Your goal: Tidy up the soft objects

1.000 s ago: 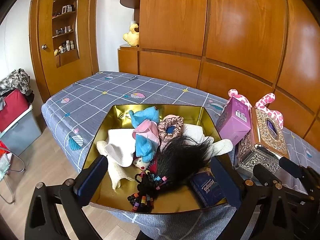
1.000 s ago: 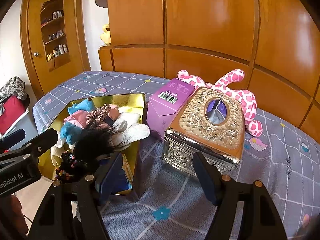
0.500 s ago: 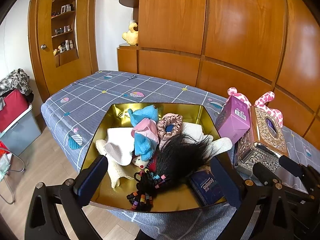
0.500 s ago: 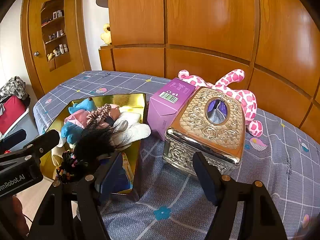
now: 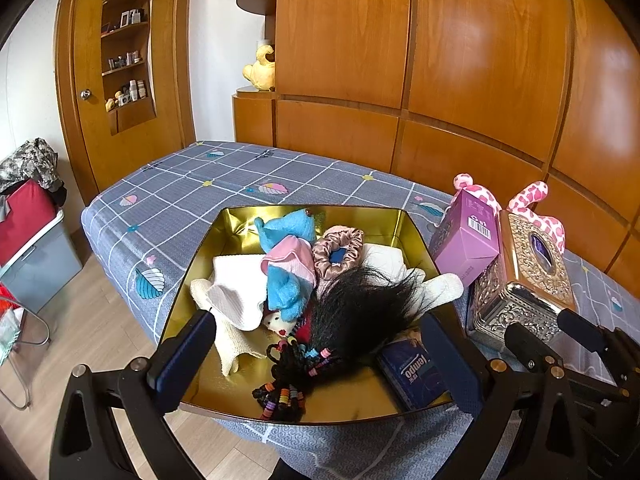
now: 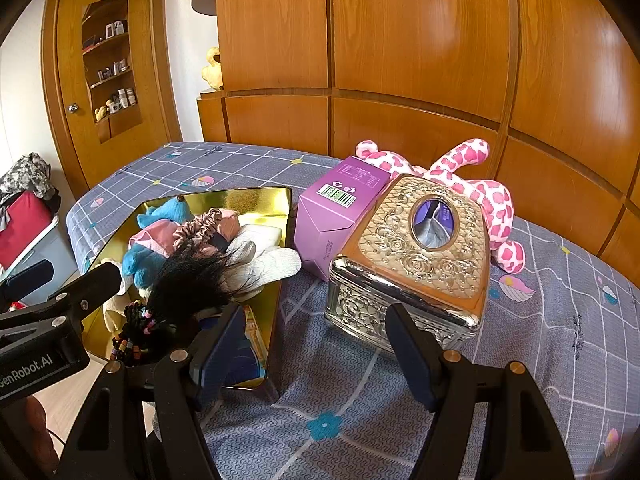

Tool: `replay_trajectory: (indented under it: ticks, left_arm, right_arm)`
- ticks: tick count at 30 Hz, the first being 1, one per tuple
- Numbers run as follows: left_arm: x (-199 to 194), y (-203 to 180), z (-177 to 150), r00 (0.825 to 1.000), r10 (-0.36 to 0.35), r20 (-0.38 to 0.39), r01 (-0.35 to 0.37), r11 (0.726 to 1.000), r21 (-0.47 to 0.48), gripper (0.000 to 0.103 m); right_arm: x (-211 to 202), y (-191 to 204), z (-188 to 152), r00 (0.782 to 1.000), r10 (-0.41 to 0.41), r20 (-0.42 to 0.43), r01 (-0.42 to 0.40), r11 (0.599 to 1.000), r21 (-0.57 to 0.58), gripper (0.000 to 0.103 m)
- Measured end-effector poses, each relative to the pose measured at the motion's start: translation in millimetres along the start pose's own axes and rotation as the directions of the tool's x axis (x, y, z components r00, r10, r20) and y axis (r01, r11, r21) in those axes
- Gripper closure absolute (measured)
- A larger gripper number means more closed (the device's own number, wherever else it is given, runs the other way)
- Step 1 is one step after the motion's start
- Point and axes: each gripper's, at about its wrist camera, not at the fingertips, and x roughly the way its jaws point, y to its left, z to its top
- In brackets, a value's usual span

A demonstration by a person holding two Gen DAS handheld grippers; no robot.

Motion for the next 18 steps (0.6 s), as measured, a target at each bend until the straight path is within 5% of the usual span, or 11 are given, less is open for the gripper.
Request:
replay_trajectory:
  ticks: [18]
  left_arm:
    - [0.4, -1.4, -0.5, 1.000, -0.009, -0.001, 0.009, 1.000, 0.008, 0.000]
  right_arm:
    - [0.2, -0.7, -0.3, 1.000, -0.001, -0.005, 0.001, 1.000, 0.000, 0.030]
